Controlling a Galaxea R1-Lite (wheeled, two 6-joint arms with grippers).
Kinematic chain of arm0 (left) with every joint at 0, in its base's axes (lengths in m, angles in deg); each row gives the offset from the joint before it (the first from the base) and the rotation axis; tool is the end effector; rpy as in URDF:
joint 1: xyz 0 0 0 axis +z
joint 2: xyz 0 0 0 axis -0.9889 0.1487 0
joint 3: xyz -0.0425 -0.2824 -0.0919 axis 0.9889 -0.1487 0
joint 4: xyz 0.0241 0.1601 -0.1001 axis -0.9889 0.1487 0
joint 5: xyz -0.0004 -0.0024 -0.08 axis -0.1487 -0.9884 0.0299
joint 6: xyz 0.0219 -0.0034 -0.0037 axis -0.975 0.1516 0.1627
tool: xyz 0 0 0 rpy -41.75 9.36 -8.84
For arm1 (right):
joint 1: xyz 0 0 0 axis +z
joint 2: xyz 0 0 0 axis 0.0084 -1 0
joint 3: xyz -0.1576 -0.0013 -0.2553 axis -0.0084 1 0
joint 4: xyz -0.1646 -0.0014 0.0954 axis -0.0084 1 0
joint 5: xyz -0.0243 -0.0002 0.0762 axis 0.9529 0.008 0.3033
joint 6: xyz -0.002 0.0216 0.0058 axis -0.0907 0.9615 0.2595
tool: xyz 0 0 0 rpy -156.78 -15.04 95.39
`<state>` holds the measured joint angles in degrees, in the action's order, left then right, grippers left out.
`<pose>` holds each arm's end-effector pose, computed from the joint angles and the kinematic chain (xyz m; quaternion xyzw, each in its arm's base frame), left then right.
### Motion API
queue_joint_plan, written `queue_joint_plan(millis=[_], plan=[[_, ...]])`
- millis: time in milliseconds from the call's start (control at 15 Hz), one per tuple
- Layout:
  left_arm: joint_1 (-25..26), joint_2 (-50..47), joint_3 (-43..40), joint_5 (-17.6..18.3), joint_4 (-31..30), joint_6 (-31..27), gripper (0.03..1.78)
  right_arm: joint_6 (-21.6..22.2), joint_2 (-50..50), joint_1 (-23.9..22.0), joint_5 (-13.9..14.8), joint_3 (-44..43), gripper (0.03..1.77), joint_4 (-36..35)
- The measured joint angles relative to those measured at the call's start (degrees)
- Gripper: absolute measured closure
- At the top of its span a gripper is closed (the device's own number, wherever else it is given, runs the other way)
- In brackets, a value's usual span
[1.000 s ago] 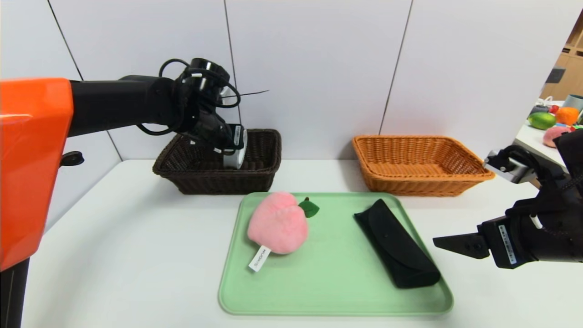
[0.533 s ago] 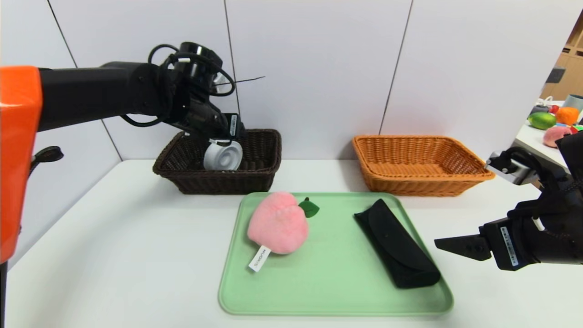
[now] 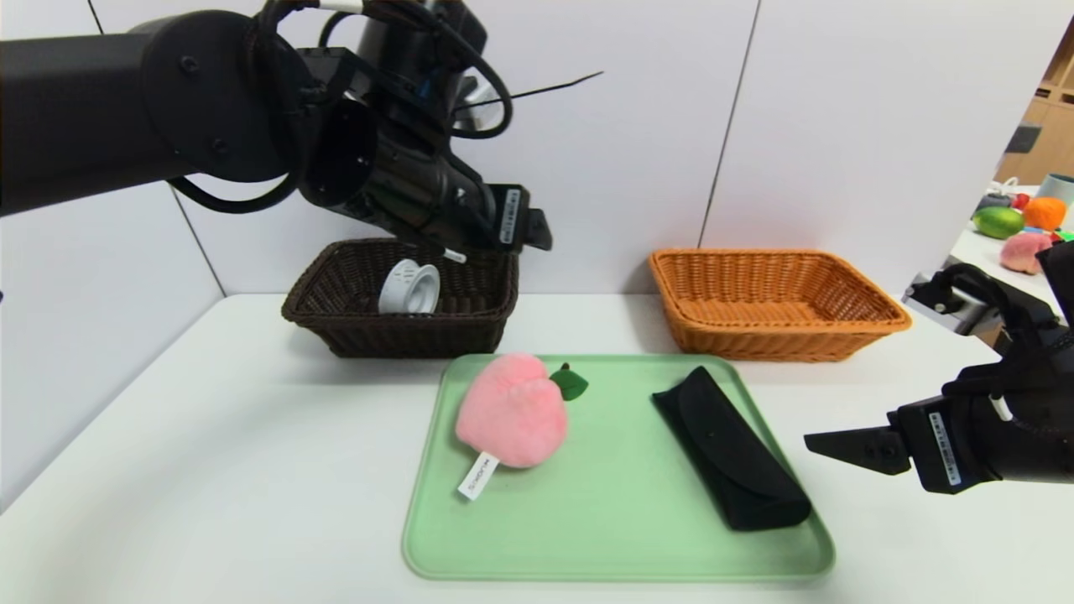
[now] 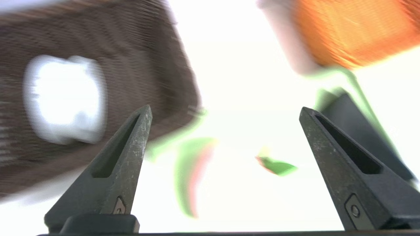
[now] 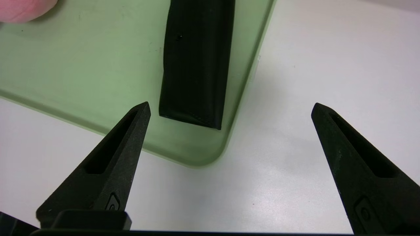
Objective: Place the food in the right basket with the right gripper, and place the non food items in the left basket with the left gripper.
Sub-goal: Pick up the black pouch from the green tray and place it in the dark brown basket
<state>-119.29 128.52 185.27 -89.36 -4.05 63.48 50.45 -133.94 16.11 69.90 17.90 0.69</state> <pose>0.2913 -0.2219 0.3086 -0.0050 0.2715 -0.2119 0.9388 0.1799 0.0554 0.2120 -0.0252 0.3823 0.1610 0.9096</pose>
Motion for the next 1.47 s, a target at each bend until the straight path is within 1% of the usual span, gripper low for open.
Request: queue_joint_plan(millis=[133,400,600,733,933,1067,1467], plan=[[-4.6,0.8,-0.1,-0.4,2.0,2.0,0.19,0.0,0.5,-1.4,0.0,0.0,0.1,0.1],[-12.6,5.4,0.2,-4.3,2.1,6.1,0.15,0.0,1.6,-5.9,0.1,0.3,0.1,0.3],[-16.5,9.3,0.4,-5.7,1.7,7.6,0.14,0.1,2.6,-8.5,0.0,1.2,0.1,0.5],[-18.3,11.5,0.5,-7.2,1.3,10.0,0.14,0.2,3.3,-9.1,0.0,2.3,0.1,0.5],[-20.5,14.3,0.5,-7.5,0.9,11.5,0.13,0.3,4.1,-9.8,0.6,3.2,0.1,0.5],[-21.7,15.8,0.6,-7.6,0.5,11.5,0.12,0.3,4.5,-10.0,1.3,3.4,0.1,0.5],[-23.3,19.1,0.8,-7.2,-5.7,8.9,0.12,0.3,6.2,-10.3,1.3,4.3,0.1,0.7]])
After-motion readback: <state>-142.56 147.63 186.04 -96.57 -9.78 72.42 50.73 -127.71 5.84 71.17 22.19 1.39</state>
